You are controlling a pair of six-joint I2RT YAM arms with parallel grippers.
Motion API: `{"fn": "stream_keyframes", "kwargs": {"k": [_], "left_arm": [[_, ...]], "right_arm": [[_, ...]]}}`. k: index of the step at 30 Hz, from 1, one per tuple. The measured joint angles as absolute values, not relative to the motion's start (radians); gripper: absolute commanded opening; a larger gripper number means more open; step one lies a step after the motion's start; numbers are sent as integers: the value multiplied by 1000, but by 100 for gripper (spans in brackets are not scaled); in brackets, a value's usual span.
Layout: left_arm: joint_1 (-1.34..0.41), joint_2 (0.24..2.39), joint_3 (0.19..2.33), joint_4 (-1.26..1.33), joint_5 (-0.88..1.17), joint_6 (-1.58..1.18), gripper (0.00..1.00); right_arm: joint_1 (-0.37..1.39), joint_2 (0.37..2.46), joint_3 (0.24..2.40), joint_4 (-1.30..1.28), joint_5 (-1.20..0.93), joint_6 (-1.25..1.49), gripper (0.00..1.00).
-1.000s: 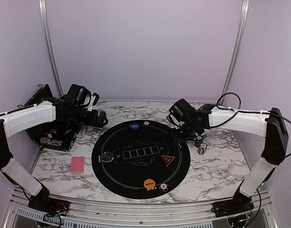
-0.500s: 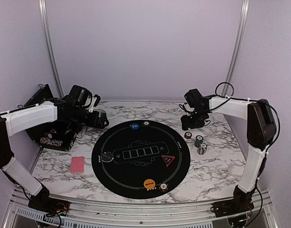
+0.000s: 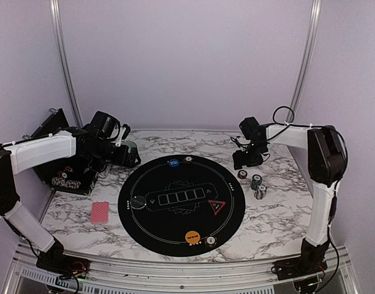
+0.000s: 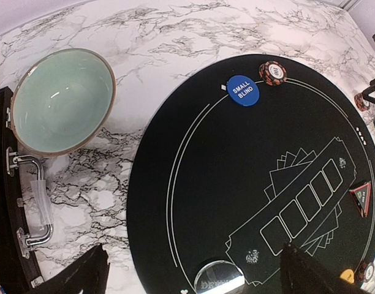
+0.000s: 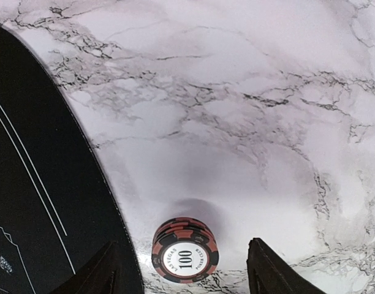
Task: Distribute texas hold em gaming equipment
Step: Pick up the pile of poker chips from the center of the board.
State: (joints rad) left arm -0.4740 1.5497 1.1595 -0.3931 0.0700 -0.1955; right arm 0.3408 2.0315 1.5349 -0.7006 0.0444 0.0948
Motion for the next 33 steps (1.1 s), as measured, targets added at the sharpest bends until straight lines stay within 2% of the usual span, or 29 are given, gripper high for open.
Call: {"fn": "stream_keyframes", "kwargs": {"k": [11,33], "left_arm": [[-474,1552,1159,-393,70,-196,99],[-474,1568,1159,-394,70,-196,99]], "right_arm": [[335,2065,1526,-698,43,78,65],[333,2080,1488,-683,38,80,47]]}}
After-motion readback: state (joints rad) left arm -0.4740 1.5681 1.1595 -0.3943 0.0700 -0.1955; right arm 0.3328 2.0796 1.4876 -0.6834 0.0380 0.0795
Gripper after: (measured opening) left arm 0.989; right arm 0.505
